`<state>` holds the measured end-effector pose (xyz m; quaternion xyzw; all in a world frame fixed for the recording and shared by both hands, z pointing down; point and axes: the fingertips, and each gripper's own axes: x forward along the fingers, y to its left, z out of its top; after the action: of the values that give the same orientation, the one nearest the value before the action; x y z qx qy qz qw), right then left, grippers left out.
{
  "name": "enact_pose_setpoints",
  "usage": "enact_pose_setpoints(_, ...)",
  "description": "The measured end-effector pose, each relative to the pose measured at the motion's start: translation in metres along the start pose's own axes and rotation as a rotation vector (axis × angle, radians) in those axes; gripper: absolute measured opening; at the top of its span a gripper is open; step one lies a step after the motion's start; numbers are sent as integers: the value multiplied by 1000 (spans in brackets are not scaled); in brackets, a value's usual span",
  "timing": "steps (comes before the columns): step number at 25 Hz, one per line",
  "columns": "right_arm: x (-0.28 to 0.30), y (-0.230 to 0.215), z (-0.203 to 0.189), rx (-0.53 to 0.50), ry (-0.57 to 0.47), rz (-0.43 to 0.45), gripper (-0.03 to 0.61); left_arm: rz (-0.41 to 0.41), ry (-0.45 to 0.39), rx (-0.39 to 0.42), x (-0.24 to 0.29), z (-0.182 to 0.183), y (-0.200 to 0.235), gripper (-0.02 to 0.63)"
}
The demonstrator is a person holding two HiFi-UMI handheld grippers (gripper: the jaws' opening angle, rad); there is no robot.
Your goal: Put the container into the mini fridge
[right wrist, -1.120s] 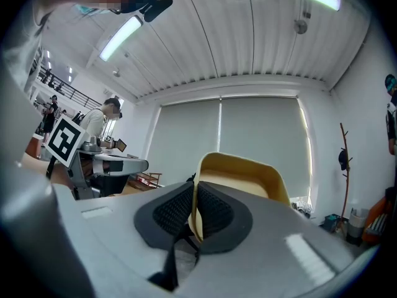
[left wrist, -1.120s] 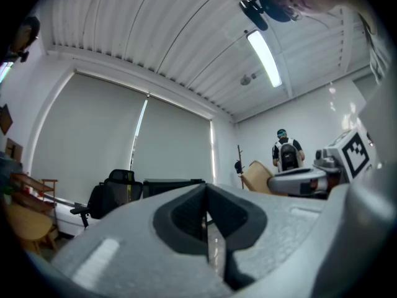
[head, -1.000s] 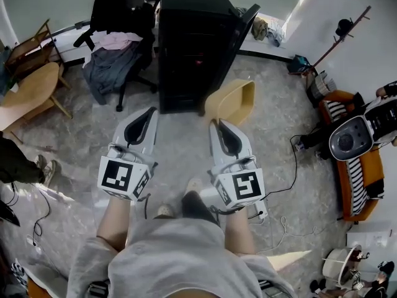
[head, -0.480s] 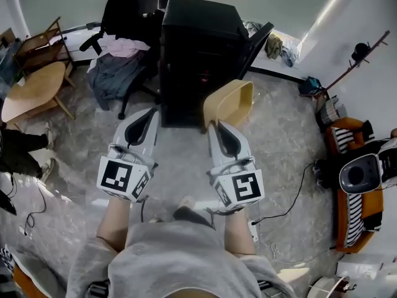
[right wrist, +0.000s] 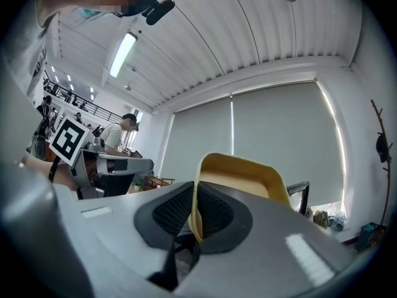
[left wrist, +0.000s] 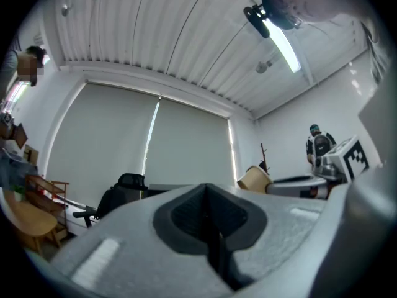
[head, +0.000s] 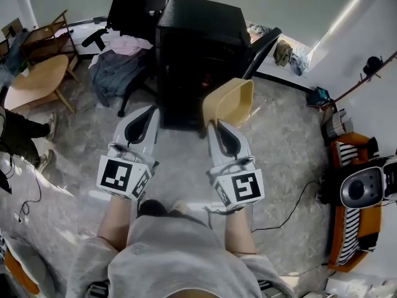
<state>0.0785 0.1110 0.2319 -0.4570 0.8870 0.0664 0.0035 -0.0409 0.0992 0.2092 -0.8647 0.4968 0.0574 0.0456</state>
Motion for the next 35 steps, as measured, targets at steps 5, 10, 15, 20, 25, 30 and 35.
enact_pose_setpoints(5,10,-16,-10,20,3,22,20,9,18,4,19,-9,-2,3)
enact_pose_setpoints(10,26,-30,-18,32,2,31,20,18,30,4,37,-18,6,3)
enact_pose_setpoints(15,49,-46,-24,29,7,29,20,8,35,-3,64,-25,20,3)
enact_pose_setpoints(20,77,-69,-29,29,14,25,20,-1,39,-8,99,-32,34,3)
enact_pose_setpoints(25,113,-85,-32,29,23,28,20,-3,42,-12,129,-36,61,3)
enact_pose_setpoints(30,148,-99,-38,32,28,38,20,-1,45,-10,158,-41,85,3)
enact_pose_setpoints(35,182,-105,-46,27,41,60,20,5,55,-16,180,-51,111,3)
